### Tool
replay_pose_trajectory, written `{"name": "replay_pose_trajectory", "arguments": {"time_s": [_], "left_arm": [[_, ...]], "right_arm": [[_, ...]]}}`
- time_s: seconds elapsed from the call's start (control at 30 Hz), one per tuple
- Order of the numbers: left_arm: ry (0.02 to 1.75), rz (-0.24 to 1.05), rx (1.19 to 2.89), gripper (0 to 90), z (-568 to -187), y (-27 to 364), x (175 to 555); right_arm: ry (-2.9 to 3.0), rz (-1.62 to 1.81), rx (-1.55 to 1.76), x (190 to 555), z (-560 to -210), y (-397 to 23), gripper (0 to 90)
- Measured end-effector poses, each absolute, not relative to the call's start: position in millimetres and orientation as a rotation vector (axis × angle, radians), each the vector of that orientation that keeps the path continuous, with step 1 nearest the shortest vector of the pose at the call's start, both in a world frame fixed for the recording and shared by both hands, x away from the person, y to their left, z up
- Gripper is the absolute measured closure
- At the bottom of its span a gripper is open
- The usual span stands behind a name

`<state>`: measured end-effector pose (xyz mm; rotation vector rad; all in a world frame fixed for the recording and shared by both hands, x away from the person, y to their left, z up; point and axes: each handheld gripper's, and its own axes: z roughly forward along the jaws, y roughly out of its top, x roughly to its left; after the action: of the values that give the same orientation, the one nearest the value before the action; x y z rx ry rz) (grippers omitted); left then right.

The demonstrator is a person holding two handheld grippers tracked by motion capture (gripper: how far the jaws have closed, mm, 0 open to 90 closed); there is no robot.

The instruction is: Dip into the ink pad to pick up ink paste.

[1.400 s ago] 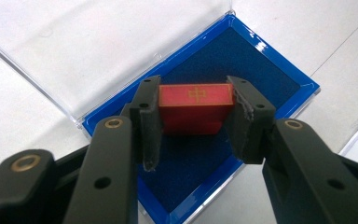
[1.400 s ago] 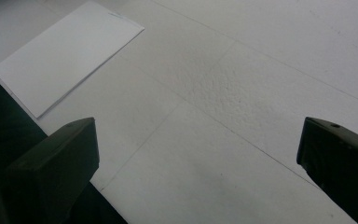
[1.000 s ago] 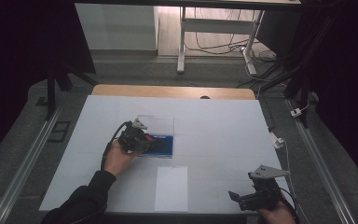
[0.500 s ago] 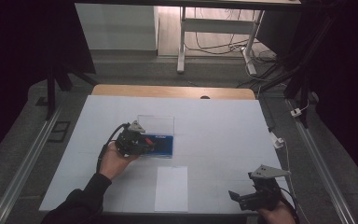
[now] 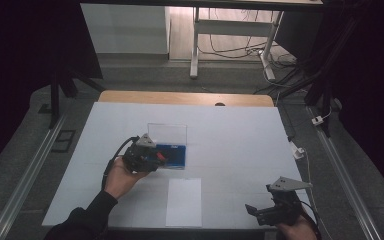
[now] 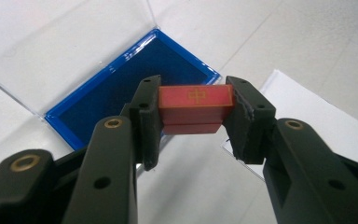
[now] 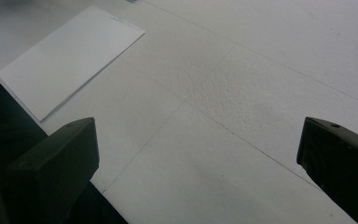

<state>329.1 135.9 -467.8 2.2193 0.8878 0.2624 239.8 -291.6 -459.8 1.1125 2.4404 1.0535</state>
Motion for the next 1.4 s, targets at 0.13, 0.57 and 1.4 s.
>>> {"name": "replay_pose_trajectory", "arguments": {"time_s": [0.13, 0.57, 1.4], "left_arm": [[0.877, 0.255, 2.214, 57.8, -465.5, 136.8, 322.5], [0.851, 0.217, 2.203, 57.8, -462.0, 136.8, 308.6], [0.753, 0.153, 2.205, 57.9, -456.7, 118.7, 280.2]], "right_arm": [[2.44, 1.051, 1.112, 239.7, -459.9, -291.4, 0.0], [2.439, 1.05, 1.11, 239.4, -459.8, -291.2, 0.0], [2.44, 1.044, 1.111, 239.4, -459.9, -290.9, 0.0]]}}
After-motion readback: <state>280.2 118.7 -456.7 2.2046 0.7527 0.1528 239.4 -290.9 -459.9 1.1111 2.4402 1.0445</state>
